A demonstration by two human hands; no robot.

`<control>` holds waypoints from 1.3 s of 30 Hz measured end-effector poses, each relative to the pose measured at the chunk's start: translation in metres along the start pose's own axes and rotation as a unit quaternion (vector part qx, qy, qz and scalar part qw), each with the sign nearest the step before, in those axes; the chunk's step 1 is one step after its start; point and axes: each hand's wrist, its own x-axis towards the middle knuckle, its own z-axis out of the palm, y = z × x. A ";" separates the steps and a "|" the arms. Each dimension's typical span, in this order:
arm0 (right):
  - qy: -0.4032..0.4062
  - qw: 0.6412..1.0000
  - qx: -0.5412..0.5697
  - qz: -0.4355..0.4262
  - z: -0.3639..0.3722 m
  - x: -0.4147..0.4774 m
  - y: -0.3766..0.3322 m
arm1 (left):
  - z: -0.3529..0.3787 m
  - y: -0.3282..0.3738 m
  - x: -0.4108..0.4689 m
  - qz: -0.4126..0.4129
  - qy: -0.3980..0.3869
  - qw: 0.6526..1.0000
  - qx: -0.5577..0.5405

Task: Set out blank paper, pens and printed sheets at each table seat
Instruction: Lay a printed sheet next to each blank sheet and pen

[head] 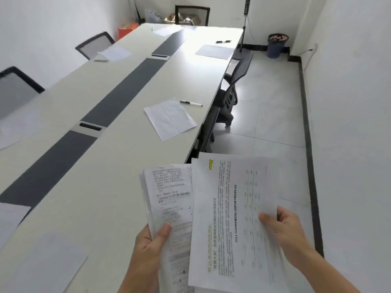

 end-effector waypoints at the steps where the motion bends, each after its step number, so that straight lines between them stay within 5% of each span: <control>1: -0.008 1.000 -0.016 0.001 0.007 0.017 -0.007 | -0.004 0.005 0.010 0.003 0.018 1.000 -0.003; 21: -0.161 0.964 -0.208 -0.041 0.279 0.314 -0.181 | -0.095 0.124 0.204 0.069 0.241 0.968 -0.016; 30: -0.255 0.908 -0.332 0.000 0.402 0.415 -0.144 | -0.074 0.105 0.181 0.044 0.464 0.882 -0.065; 39: -0.287 0.831 -0.477 -0.005 0.434 0.440 -0.096 | -0.040 0.106 0.163 0.050 0.506 0.853 -0.114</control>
